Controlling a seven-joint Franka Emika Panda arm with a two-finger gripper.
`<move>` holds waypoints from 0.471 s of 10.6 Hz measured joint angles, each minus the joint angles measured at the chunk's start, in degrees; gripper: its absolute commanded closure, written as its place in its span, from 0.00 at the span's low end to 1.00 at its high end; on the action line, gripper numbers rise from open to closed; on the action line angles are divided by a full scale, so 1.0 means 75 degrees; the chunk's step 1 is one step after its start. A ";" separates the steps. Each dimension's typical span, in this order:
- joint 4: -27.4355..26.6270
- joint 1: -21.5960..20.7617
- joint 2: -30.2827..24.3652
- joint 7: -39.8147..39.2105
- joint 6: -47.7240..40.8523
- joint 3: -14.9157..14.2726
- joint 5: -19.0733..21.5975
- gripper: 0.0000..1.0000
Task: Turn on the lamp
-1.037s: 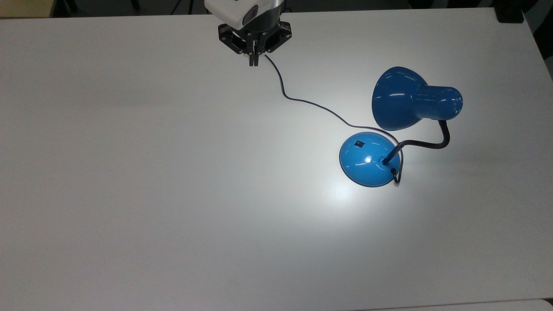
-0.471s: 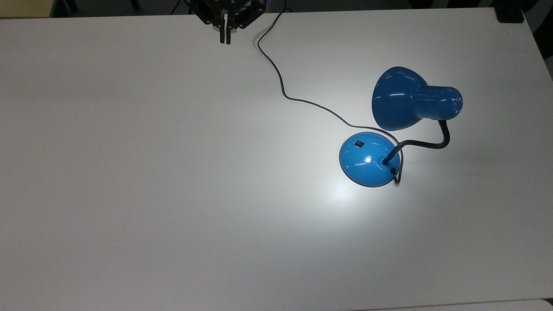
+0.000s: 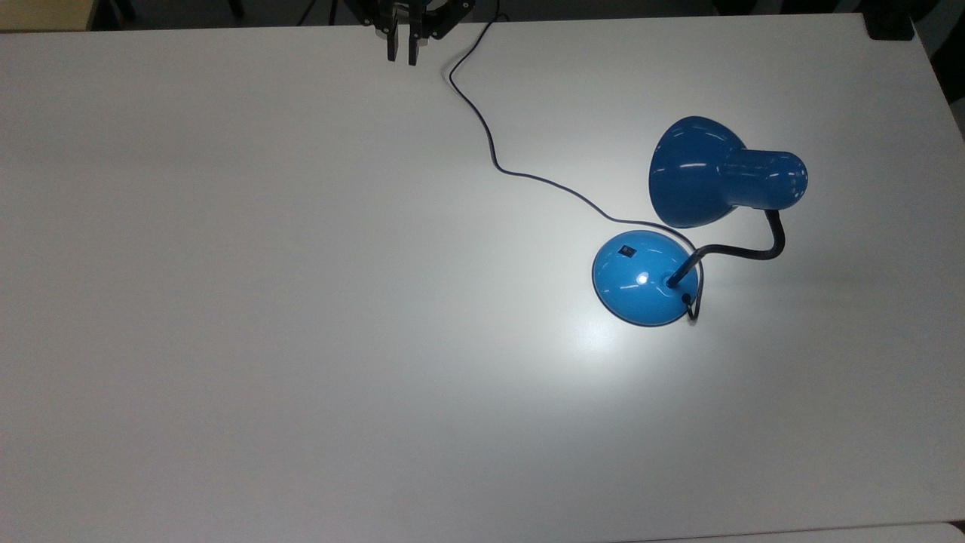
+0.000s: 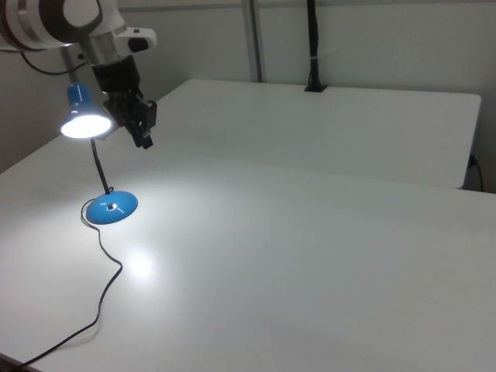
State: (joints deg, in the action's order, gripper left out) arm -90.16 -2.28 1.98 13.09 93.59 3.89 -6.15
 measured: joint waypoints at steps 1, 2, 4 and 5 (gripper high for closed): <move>0.0000 0.0000 -0.0006 0.0000 0.0000 -0.0041 0.0048 0.14; -0.0004 0.0000 -0.0006 0.0000 -0.0001 -0.0063 0.0059 0.08; -0.0010 -0.0002 -0.0006 0.0000 -0.0006 -0.0070 0.0061 0.00; -0.0012 -0.0005 -0.0006 0.0000 -0.0010 -0.0071 0.0060 0.00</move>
State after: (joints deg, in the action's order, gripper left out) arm -90.25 -2.32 1.93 13.09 93.52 3.36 -5.69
